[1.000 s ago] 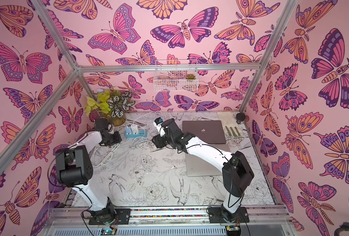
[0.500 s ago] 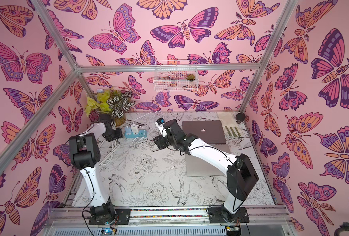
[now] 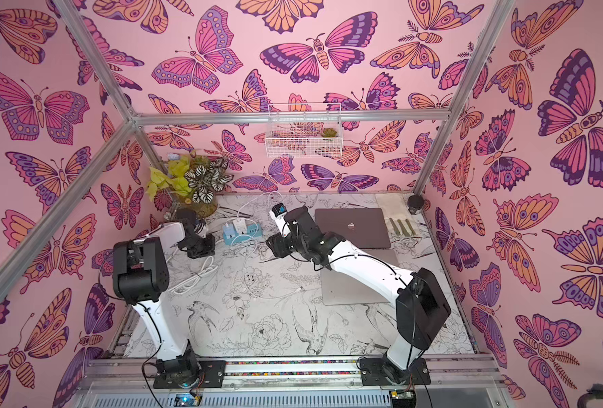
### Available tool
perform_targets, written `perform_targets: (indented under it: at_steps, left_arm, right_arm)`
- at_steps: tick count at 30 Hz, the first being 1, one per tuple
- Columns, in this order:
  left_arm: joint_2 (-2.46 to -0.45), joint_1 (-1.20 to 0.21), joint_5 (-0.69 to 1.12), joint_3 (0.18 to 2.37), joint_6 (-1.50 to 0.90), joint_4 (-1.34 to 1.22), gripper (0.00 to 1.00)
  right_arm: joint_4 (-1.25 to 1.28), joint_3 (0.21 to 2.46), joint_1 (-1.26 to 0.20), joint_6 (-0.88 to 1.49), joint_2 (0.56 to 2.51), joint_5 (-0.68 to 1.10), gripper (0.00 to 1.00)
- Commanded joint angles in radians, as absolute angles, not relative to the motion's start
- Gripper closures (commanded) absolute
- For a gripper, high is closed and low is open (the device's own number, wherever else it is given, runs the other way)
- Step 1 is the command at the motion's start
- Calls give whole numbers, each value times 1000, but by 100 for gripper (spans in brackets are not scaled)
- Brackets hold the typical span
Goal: Unplug the laptop charger
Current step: Move the socket to the center of the board, then remove the charging cable from the plug.
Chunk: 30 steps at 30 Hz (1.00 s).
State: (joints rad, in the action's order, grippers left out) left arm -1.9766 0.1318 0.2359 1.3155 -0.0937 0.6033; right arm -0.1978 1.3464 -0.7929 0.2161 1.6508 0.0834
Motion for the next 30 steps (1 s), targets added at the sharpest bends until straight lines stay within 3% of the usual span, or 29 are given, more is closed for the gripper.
perform_targets:
  at_steps: [1,10,18,20,30]
  left_arm:
    - [-1919,114,269,1181,-115,612,100]
    - [-1773,109,249,1068,-180,535,100]
    - [-1619,110,319,1076,-286,404,77]
    - [-1599,110,337,1061,-326,332,59]
    - [-1779,103,456,1126,-365,271,62]
  right_arm:
    - [-184,1354,-799,217,1659,98,36]
    - [-190,1423,-804,209,1734,164,37]
    - [-295,1663,-847,52,1894,162,40]
    - [-320,1743,-847,15,1956,161,41]
    - [-375,2063,-847,-50,2211,140,44]
